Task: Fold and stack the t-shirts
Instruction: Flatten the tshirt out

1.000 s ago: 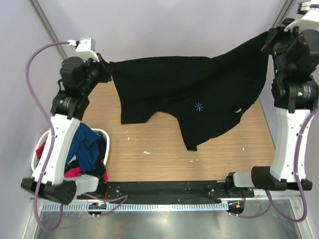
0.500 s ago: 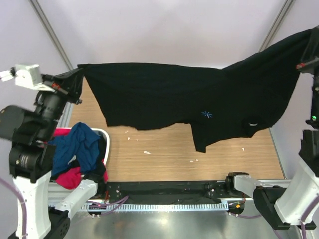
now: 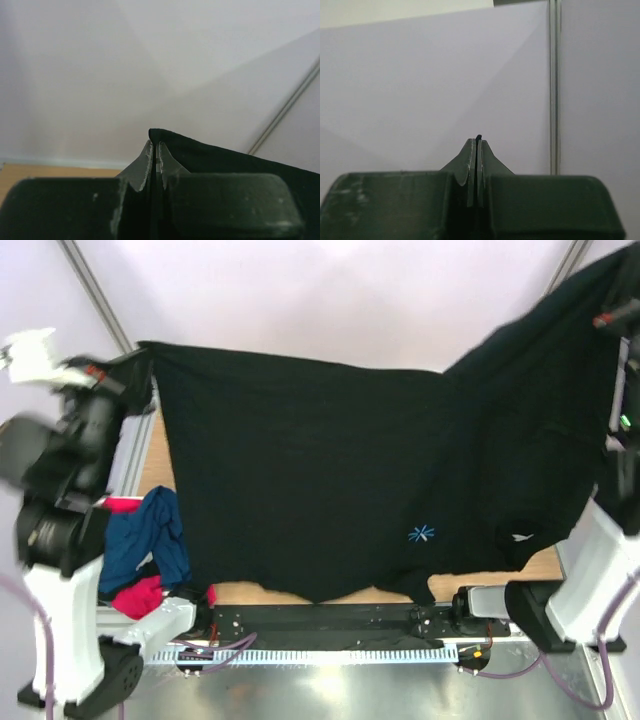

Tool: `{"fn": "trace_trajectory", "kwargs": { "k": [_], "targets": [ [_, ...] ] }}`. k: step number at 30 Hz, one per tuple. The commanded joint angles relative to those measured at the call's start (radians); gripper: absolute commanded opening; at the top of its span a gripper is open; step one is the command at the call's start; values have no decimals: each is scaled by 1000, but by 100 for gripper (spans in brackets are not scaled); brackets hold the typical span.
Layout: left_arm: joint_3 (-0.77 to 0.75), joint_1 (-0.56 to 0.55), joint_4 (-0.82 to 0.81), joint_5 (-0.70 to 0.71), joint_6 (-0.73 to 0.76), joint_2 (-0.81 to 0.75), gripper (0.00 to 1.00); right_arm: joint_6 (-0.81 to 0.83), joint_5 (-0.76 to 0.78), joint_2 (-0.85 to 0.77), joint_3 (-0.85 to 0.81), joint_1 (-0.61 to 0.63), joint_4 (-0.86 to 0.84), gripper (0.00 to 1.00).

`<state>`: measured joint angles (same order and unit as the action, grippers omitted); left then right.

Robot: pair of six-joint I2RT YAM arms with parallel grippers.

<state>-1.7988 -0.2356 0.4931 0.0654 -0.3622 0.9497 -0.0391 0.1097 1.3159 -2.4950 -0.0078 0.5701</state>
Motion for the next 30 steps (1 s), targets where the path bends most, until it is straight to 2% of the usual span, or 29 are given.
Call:
{"fn": "trace_trajectory", "kwargs": {
  "k": [1,5,11,17,21,22,24,26,30],
  "targets": [
    [39,1,59,157,-38,159,0,41,88,111,54,8,-13,1],
    [107,1,18,198,-56,271,0,128,174,213,131,8,-22,1],
    [214,2,-63,218,-113,429,0,157,214,322,283,8,-53,1],
    [197,30,-126,220,-121,658,0,165,209,528,375,8,-122,1],
    [78,56,-148,197,-90,845,0,133,188,738,250,8,-130,1],
    [15,64,-146,194,-80,919,0,130,185,828,163,8,-124,1],
    [-46,71,-146,180,-70,983,0,140,189,900,43,42,-124,1],
    [-126,79,-145,166,-66,1072,1,140,193,942,53,49,-199,1],
    [-217,91,-139,146,-70,1176,0,142,202,1022,13,60,-243,1]
  ]
}}
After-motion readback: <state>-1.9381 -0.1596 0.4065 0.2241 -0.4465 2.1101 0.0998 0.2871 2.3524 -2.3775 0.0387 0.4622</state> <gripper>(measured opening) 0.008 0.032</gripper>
